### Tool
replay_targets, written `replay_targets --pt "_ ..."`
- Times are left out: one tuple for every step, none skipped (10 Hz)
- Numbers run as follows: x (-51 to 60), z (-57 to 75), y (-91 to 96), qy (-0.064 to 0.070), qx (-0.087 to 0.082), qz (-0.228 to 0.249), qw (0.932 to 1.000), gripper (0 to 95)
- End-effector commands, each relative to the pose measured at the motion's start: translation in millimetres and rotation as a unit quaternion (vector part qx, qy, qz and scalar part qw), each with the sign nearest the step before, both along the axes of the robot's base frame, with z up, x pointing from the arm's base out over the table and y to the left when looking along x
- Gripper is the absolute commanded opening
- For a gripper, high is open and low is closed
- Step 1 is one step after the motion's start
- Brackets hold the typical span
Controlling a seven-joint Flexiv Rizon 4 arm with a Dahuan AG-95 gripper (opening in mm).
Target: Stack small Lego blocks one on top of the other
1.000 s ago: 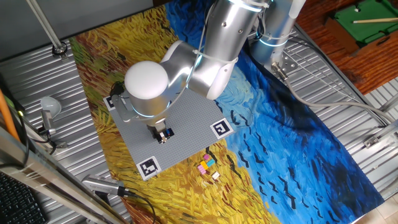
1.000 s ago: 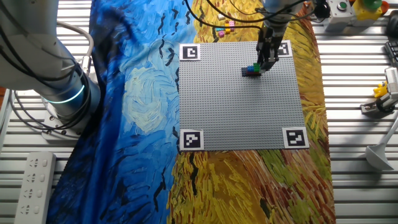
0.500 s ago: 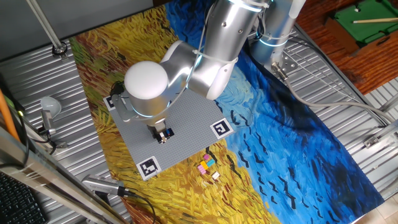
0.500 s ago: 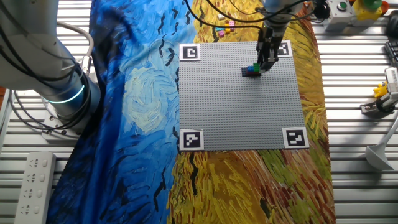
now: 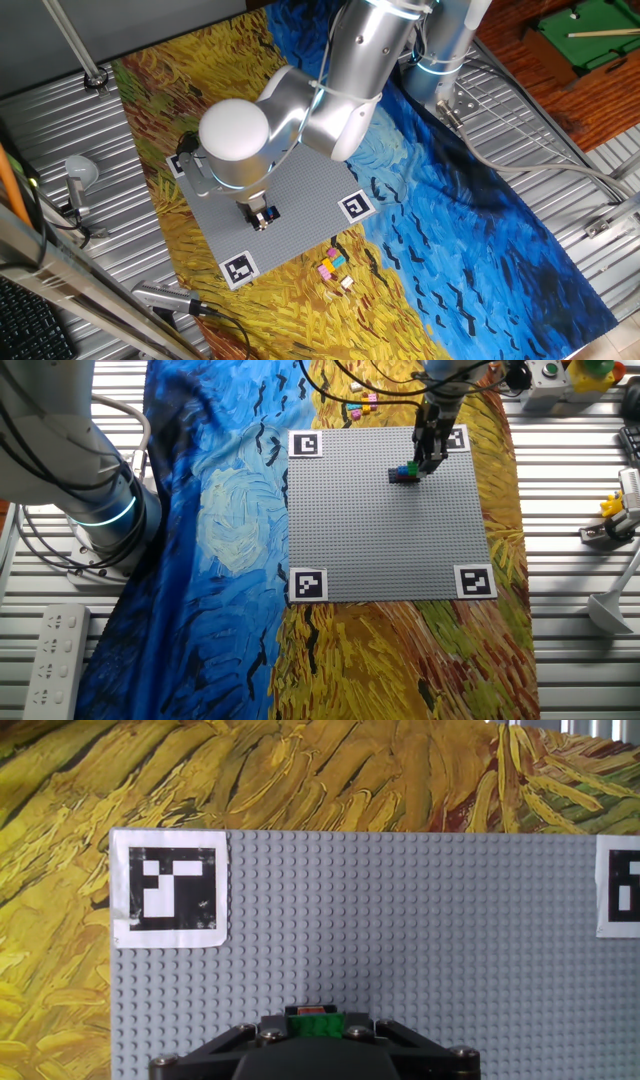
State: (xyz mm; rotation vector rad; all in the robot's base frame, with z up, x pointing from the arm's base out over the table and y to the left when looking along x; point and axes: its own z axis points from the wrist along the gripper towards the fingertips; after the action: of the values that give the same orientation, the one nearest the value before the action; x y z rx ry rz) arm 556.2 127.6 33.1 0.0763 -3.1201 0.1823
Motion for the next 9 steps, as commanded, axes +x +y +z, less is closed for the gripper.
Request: replay_targets --pt "-0.2 -0.4 -0.2 0.002 -0.001 0.000 1.0000 0.0" --pt "-0.1 -0.9 -0.4 0.003 -0.002 -0.001 1.0000 0.0" --pt "-0.1 -1.5 -0.6 0.003 -0.001 -0.001 1.0000 0.0" --pt "-0.2 -1.3 -0.8 0.004 -0.001 -0.002 1.0000 0.0" --pt "-0.2 -1.1 -1.0 0.004 -0.001 -0.001 1.0000 0.0" --pt "-0.3 -1.1 -1.1 0.004 -0.001 -0.001 1.0000 0.0" --pt "-0.2 -1.1 -1.1 0.004 0.000 -0.001 1.0000 0.0" --pt "-0.2 -1.1 -1.1 0.004 0.000 -0.001 1.0000 0.0" --pt "-0.2 -1.1 -1.1 0.004 0.000 -0.001 1.0000 0.0"
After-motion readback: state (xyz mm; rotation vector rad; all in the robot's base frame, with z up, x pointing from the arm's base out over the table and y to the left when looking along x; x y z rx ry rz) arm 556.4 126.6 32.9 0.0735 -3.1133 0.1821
